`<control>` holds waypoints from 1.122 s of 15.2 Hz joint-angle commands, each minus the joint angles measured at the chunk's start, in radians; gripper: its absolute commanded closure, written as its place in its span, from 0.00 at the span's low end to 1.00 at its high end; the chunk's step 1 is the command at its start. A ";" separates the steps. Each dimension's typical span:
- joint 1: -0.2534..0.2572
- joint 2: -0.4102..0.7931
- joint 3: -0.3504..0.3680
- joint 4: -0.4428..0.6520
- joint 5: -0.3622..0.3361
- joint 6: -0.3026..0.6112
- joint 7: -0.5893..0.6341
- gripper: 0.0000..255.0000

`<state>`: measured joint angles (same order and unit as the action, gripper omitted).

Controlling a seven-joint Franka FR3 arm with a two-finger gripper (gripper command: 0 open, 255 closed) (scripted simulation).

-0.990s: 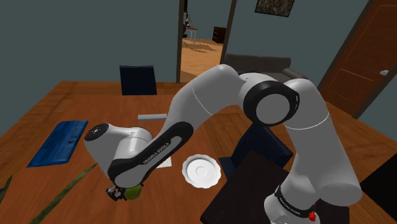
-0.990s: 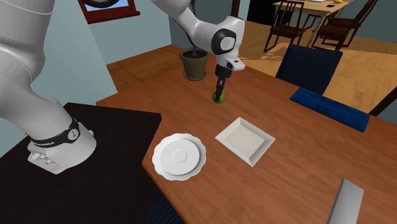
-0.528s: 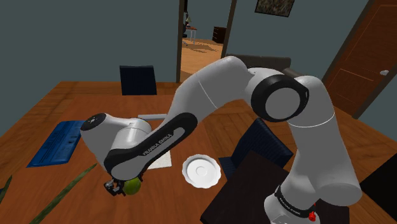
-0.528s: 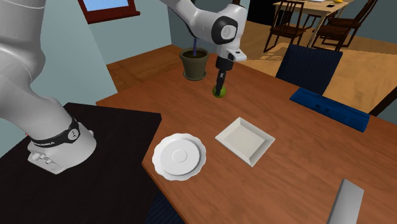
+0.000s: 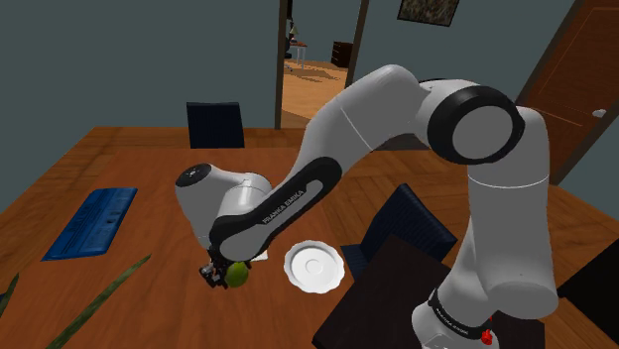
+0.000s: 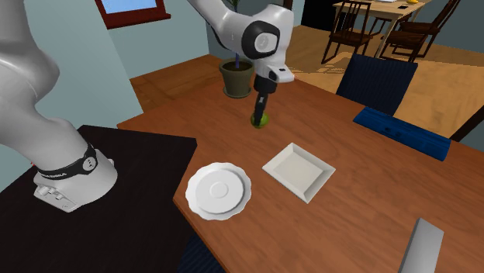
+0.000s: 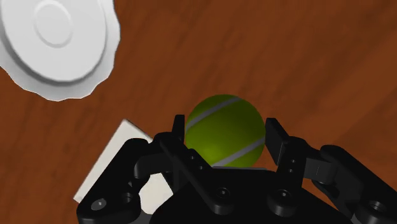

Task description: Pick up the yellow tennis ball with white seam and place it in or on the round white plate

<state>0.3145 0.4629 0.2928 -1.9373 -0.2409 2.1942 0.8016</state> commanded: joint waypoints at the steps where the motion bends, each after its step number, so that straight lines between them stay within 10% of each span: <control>1: -0.031 -0.062 -0.001 -0.095 0.009 0.038 -0.025 1.00; 17: -0.249 -0.445 -0.100 -0.637 0.052 0.247 -0.336 1.00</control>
<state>0.0780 0.0454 0.2030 -2.5446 -0.1926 2.4346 0.4917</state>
